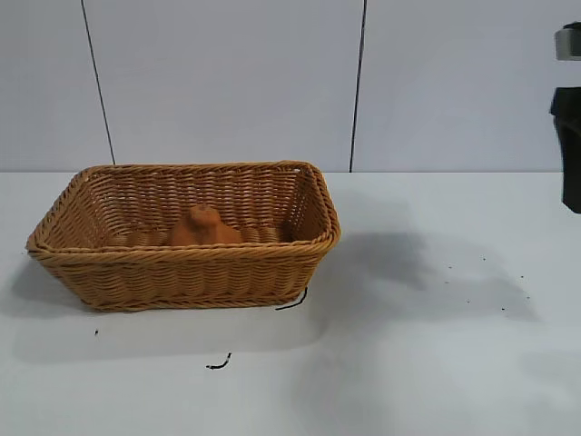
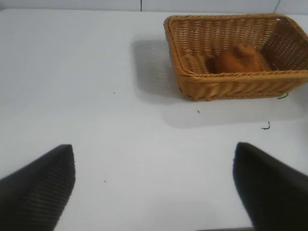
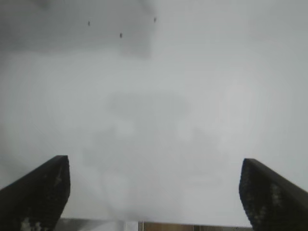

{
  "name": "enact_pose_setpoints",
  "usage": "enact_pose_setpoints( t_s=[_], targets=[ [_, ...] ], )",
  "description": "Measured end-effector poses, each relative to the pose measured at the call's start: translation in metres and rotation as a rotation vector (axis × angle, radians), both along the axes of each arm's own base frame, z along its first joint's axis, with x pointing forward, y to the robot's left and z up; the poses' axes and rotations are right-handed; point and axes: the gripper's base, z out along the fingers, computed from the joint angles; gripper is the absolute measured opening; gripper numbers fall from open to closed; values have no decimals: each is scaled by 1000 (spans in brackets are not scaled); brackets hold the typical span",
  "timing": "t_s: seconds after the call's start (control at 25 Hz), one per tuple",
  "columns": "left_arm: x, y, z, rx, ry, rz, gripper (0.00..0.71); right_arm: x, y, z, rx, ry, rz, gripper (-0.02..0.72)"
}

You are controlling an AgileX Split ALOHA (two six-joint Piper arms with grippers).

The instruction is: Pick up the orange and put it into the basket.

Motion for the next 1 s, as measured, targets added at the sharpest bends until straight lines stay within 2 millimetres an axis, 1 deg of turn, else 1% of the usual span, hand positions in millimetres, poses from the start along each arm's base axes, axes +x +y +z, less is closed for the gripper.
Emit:
enact_pose_setpoints(
  t_s=[0.12,0.24,0.4,0.48,0.6,0.68,1.0],
  targets=[
    [0,0,0,0,0,0,639,-45,0,7,-7,-139,24,666],
    [0,0,0,0,0,0,639,-79,1,12,-19,-347,41,664],
    [0,0,0,0,0,0,639,-119,1,18,-34,-643,45,664],
    [0,0,0,0,0,0,639,-134,1,15,-38,-729,43,664],
    [0,0,0,0,0,0,639,-150,1,6,-42,-804,45,664],
    [0,0,0,0,0,0,639,-157,1,6,-44,-852,44,664],
    [0,0,0,0,2,0,639,-176,2,7,-48,-977,42,664]
  ],
)
